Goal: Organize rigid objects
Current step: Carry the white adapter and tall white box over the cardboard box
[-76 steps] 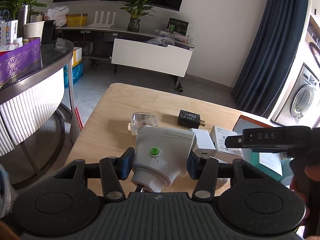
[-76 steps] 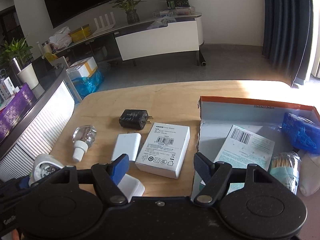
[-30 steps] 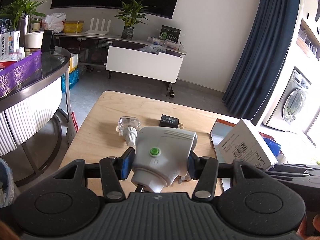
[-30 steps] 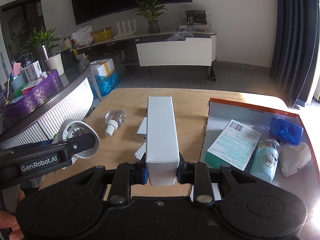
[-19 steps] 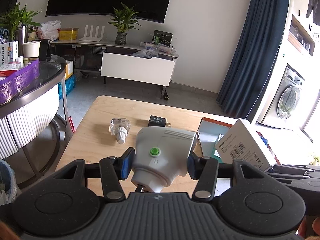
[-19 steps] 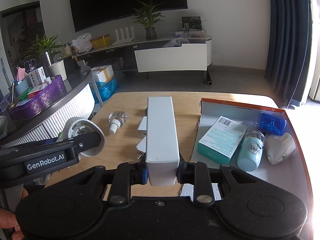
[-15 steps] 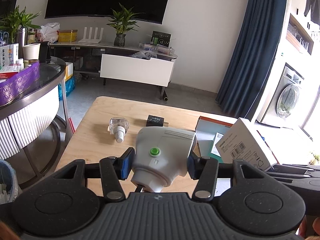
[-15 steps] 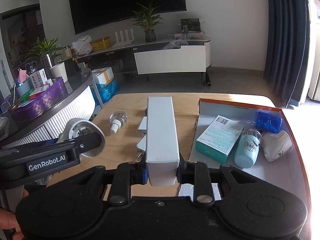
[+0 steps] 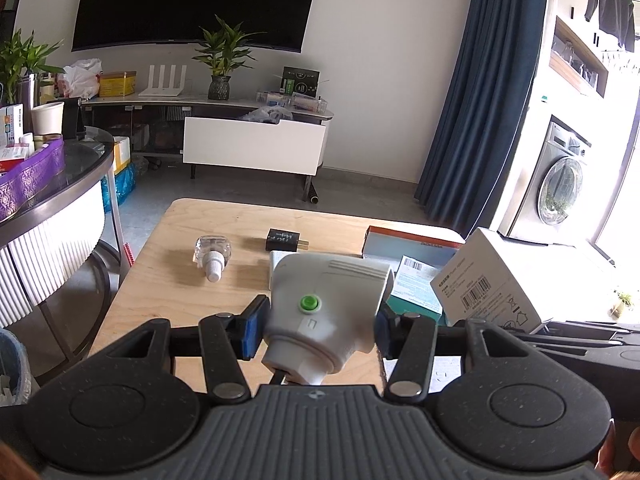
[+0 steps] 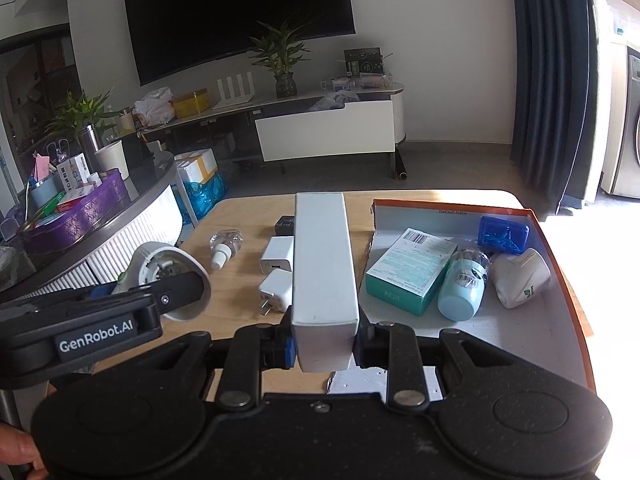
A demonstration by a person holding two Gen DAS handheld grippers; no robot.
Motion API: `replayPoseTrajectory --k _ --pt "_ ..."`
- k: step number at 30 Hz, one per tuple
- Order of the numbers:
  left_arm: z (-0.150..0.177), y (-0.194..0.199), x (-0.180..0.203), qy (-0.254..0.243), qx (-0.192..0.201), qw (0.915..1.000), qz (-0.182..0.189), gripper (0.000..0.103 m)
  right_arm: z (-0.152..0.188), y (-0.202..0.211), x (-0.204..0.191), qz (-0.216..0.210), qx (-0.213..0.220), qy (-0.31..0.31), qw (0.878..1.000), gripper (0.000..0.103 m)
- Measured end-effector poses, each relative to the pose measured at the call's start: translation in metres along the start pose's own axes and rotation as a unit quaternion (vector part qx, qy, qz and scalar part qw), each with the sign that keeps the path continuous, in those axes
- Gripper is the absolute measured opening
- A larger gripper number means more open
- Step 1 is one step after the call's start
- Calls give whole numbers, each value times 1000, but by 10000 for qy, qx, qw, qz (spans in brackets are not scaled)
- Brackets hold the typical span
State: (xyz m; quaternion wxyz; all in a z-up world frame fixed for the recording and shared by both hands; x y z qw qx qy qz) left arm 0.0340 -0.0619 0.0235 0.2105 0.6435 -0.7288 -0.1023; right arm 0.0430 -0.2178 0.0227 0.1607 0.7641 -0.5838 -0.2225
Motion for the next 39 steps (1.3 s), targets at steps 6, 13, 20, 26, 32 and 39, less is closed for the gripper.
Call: replayPoseTrajectory --k 6,13,20,26,32,39 --pt "4 3 11 -118 10 9999 105 53 4 12 11 88 83 -93 9999 32" --pt "7 4 22 -218 15 9995 216 53 8 25 24 164 181 -211 9995 32" --pt "8 4 34 -305 9 9987 396 53 9 36 36 273 284 -310 9987 32" --pt "9 3 45 -342 -19 9978 564 53 8 43 45 385 356 -382 9979 32" --pt "10 2 54 -450 -7 9968 656 53 7 48 51 456 424 -418 9972 32" --pt "9 -3 65 -556 -20 9956 753 53 6 49 60 568 467 -497 9961 32"
Point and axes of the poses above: each gripper's, at about its wrist camera, not at the fingertips, and y roughly against the way its jaws point, x to its right, z to its underside, the point moved 4 cm from there along -y, roughly the way its jaws point, and after that the axes turned 5 degrees about x, right-handed, at the moved point
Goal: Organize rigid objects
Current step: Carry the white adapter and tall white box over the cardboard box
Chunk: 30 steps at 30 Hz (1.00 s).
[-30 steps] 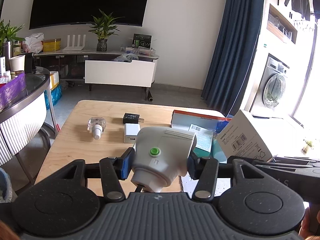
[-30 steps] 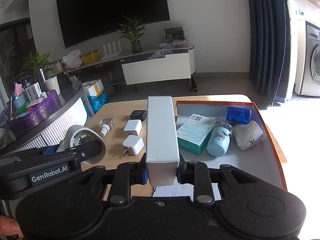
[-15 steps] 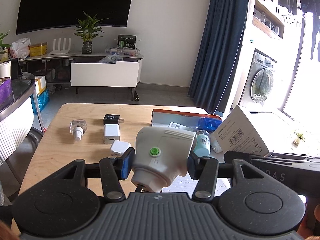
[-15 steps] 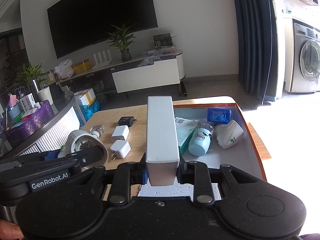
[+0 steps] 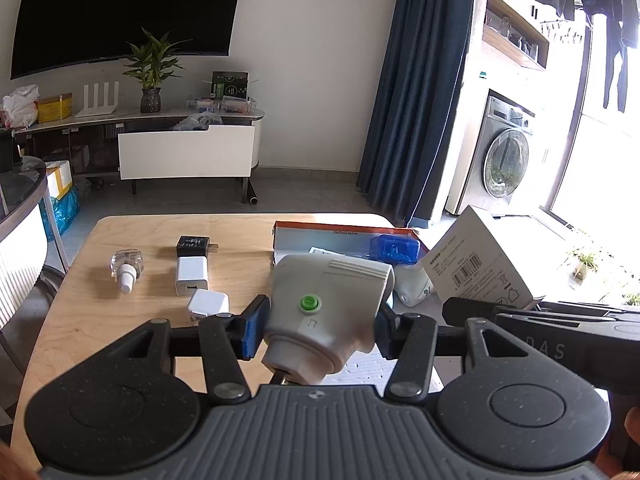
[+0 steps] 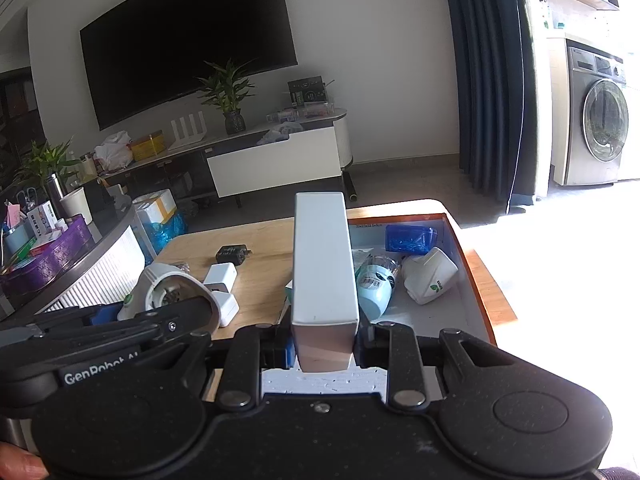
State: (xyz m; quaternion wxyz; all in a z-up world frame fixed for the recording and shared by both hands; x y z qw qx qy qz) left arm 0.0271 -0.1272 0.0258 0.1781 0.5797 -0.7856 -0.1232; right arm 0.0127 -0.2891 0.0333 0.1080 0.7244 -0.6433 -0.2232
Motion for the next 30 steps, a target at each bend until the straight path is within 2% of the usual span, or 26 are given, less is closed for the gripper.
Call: replayPoseTrajectory --k 30 --pt "0 -35 33 -248 -286 9986 377 53 1 -17 46 441 -138 -279 9985 32"
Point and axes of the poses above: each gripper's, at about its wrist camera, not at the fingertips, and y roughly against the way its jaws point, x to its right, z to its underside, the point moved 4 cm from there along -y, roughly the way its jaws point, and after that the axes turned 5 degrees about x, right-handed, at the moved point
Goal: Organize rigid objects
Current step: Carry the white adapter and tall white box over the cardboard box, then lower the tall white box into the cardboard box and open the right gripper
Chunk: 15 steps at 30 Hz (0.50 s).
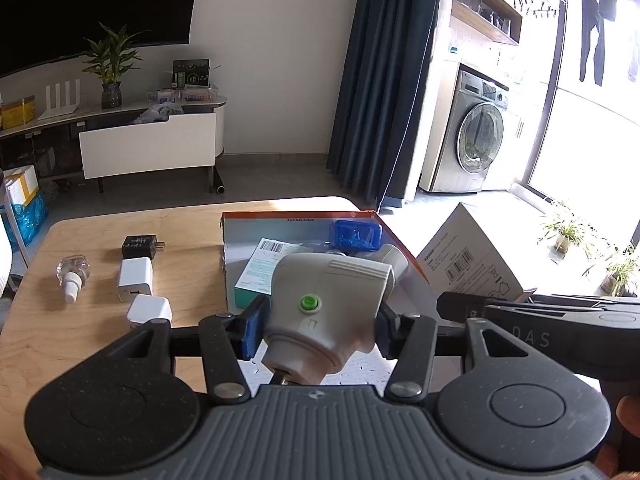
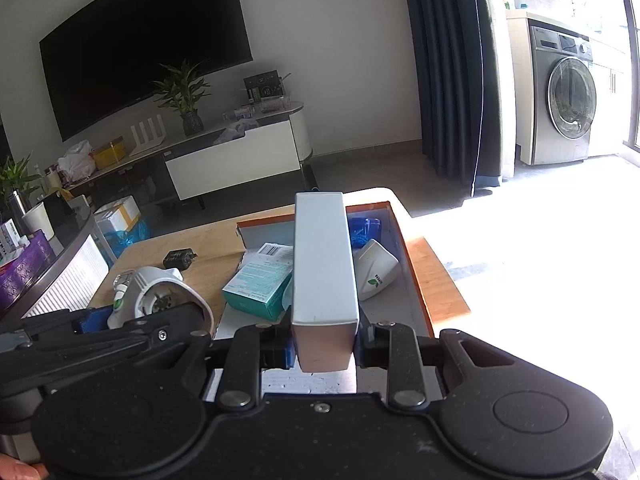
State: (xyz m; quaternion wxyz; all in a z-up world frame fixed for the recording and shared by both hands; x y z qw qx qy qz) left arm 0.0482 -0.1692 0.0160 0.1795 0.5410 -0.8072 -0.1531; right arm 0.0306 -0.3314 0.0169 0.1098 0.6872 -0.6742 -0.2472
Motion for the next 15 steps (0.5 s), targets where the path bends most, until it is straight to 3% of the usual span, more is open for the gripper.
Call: replayPoseTrajectory --k 15 --pt "5 -26 4 54 -282 9996 73 53 -2 -30 8 180 -240 63 9995 32"
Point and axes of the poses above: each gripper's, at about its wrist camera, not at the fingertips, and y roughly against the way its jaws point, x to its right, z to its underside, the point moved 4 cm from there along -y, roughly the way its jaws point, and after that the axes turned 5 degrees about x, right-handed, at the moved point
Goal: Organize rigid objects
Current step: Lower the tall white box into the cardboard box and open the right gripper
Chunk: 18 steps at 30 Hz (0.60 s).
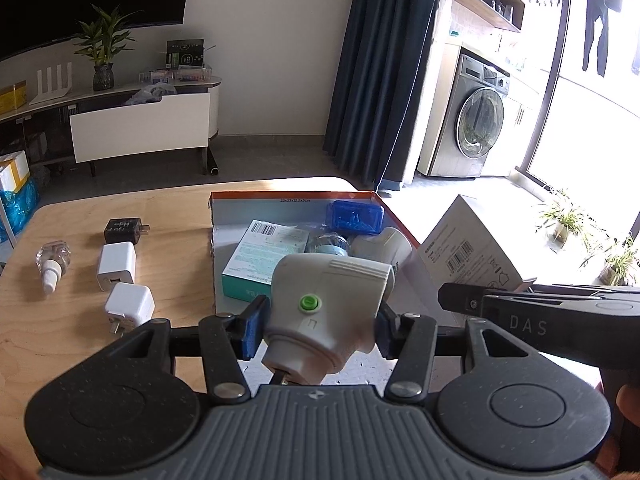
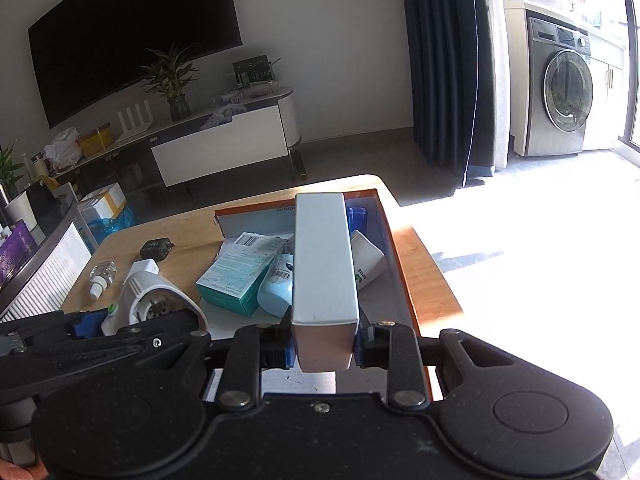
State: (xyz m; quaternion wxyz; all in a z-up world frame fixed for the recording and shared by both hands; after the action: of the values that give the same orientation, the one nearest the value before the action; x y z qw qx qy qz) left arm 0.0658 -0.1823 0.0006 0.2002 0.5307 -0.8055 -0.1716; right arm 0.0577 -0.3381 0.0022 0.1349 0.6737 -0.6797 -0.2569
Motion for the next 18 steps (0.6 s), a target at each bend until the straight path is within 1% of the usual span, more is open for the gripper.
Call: replayPoseTrajectory --k 8,13,14,18 --pt "0 -10 -1 51 -93 9999 21 53 -1 -16 5 87 -95 24 9999 32" --pt "1 -17 1 60 -164 9998 49 53 -1 -22 9 197 -123 27 9997 34" --pt "1 -18 2 64 -173 9998 59 53 -1 -22 11 182 -109 -10 9998 43" --pt "2 -22 4 56 -223 9997 100 53 -3 -17 17 204 8 -101 9997 43"
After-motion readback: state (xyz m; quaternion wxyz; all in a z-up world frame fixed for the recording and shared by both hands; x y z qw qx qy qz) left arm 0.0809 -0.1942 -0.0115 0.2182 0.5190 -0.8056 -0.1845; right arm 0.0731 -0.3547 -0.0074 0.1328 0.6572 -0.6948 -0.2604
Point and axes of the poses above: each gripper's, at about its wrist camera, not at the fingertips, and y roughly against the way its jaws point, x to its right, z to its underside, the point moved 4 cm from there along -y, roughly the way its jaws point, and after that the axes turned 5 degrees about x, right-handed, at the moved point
